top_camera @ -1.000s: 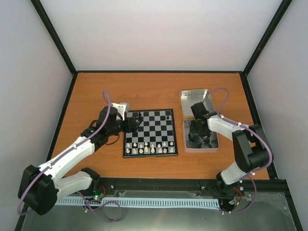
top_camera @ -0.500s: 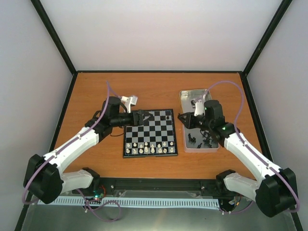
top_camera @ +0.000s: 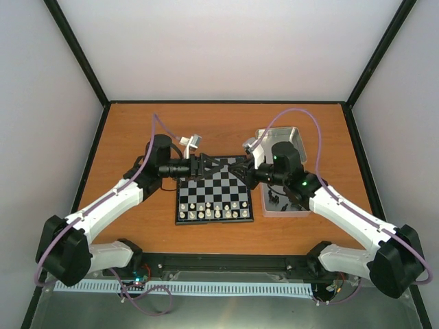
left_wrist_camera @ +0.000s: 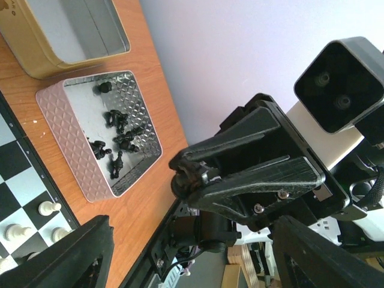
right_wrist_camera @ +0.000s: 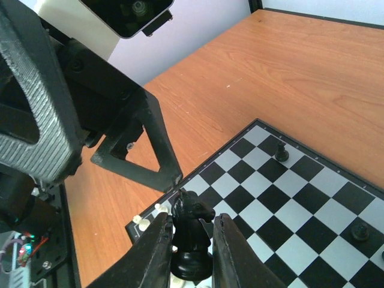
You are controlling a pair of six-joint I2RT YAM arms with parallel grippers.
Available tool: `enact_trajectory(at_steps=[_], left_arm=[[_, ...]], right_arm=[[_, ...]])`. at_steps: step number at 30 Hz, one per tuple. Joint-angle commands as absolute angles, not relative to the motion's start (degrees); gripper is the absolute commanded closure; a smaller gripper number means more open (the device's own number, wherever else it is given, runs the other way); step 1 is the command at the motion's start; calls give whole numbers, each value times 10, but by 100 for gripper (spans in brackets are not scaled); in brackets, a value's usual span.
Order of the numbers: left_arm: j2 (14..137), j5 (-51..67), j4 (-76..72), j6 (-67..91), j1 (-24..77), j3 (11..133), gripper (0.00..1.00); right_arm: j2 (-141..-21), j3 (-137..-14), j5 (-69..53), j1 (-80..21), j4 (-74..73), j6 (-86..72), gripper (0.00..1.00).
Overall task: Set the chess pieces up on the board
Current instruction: Place the chess piece on the chessboard.
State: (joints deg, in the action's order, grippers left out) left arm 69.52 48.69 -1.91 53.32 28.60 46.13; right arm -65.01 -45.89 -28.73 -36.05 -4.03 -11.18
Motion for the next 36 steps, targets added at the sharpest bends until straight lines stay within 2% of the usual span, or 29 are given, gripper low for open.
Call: enact_trajectory(at_steps=[1, 6, 9, 12, 15, 23, 25, 28, 31, 33, 36], left_arm=[[700, 518, -27, 550, 282, 474, 29], [718, 526, -27, 559, 282, 478, 33], [730, 513, -9, 553, 282, 480, 43], [737, 505, -17, 565, 282, 471, 60], [740, 500, -33, 582, 282, 462, 71], [753, 508, -26, 577, 282, 469, 74], [760, 509, -10, 566, 282, 472, 80], [765, 513, -4, 560, 282, 468, 84], [766, 514, -5, 560, 282, 465, 95], [764, 512, -4, 558, 282, 465, 99], [762, 505, -1, 543, 282, 469, 99]], right_arm=[[-666, -486, -268, -379, -45, -64, 83], [-688, -501, -253, -405, -75, -44, 83], [-689, -502, -246, -409, -76, -43, 84], [-689, -503, -247, -413, -78, -41, 84], [-692, -502, -245, -416, -81, -38, 84], [-706, -509, -229, -426, -88, -32, 84], [-710, -513, -224, -429, -87, -33, 85], [-716, -516, -220, -431, -87, -33, 85], [-721, -518, -220, -434, -89, -33, 84], [-723, -518, -216, -436, -90, -33, 80], [-722, -521, -214, -437, -100, -40, 62]])
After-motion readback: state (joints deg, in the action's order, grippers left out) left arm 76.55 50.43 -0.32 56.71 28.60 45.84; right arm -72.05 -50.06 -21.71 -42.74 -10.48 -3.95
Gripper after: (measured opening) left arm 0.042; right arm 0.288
